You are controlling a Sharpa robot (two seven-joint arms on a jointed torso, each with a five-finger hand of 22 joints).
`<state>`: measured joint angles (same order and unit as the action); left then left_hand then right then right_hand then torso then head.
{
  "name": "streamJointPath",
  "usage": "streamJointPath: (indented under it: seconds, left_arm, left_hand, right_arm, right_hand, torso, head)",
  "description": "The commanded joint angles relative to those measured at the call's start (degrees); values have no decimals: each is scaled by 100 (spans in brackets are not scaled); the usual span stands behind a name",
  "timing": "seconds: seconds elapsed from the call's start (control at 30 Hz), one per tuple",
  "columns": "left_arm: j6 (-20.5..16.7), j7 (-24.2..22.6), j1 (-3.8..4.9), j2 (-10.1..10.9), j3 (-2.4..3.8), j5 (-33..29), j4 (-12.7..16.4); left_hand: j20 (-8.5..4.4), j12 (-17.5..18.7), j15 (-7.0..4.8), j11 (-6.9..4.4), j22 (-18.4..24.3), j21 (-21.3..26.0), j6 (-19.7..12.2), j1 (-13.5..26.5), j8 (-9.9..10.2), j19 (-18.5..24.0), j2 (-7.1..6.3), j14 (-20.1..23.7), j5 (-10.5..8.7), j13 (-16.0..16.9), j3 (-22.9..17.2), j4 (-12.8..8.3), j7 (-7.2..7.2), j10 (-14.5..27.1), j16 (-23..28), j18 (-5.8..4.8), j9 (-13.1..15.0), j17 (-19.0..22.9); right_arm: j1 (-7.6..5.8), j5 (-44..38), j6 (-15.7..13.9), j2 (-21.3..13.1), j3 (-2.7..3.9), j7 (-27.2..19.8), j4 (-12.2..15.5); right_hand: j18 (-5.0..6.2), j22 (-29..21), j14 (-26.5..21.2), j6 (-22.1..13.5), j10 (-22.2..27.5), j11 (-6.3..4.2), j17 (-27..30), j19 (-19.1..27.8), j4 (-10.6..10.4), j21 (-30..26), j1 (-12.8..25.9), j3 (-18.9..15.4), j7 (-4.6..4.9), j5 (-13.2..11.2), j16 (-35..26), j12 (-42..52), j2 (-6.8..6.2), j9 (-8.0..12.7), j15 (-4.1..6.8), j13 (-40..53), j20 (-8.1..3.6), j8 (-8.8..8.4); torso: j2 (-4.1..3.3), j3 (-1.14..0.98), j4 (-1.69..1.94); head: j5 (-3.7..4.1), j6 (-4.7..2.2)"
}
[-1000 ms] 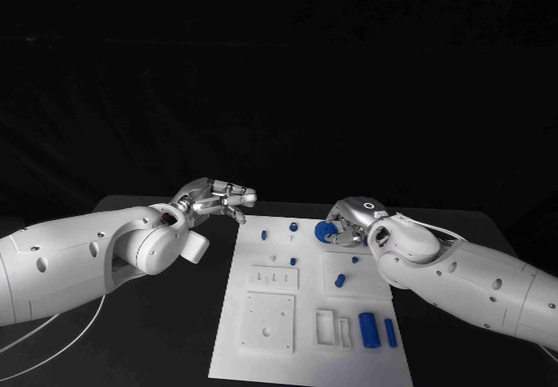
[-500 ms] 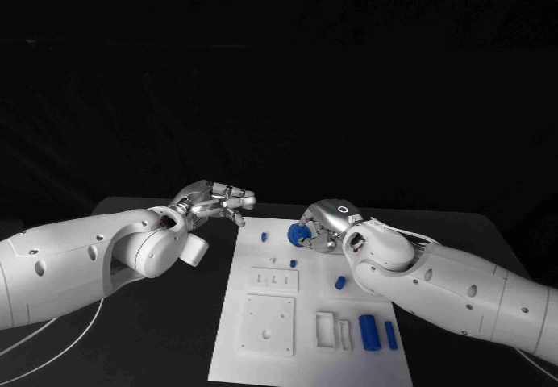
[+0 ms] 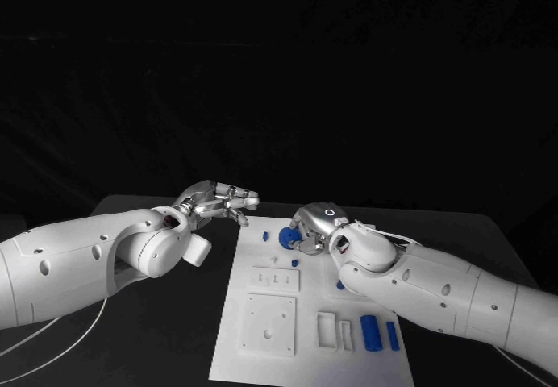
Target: Assemble the parts on the task board
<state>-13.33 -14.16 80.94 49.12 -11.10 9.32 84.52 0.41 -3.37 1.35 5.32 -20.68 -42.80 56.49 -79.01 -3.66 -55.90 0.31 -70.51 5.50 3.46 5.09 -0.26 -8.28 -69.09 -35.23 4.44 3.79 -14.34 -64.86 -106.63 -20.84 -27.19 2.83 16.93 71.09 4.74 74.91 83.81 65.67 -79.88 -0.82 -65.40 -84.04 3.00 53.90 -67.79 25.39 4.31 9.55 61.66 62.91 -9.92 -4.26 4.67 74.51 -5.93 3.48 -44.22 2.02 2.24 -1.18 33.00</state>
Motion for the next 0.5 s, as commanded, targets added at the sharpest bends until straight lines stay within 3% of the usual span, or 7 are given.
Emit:
streamJointPath:
  seconds: [0.03,0.23,0.5]
  left_arm:
    - [93,-34,4,-18,3,24,4]
    - [99,-31,4,-27,2,25,1]
    - [105,-27,4,-33,2,25,-5]
  left_hand:
    - [-5,-17,3,-4,-6,-32,-18,-15,3,45,29,54,39,7,4,-34,4,47,-31,-7,4,5]
    - [-5,-17,3,-4,-6,-32,-18,-15,3,45,29,54,39,7,4,-34,4,47,-31,-7,4,5]
    - [-5,-17,3,-4,-6,-32,-18,-15,3,45,29,54,39,7,4,-34,4,47,-31,-7,4,5]
  right_arm:
    - [3,-59,84,59,-14,-32,-103]
    - [12,-56,86,177,-68,-38,-292]
    - [16,-70,110,244,-113,-33,-453]
  right_hand:
    - [-83,659,-15,-15,-35,7,9,-234,-12,-20,-17,-40,11,10,-19,-39,-20,-1,38,-7,-25,13]
    - [-82,658,-17,-22,-32,6,15,-234,-11,-27,-21,-48,10,24,-24,-41,-12,0,40,-7,-28,13]
    - [-81,653,-20,-29,-25,6,25,-232,-7,-47,-24,-52,13,35,-35,-59,-5,0,40,-16,-28,12]
  torso:
    - [-7,12,6]
    - [-6,1,1]
    - [1,2,7]
  head:
    - [13,2]
    - [-5,16]
    - [-12,24]
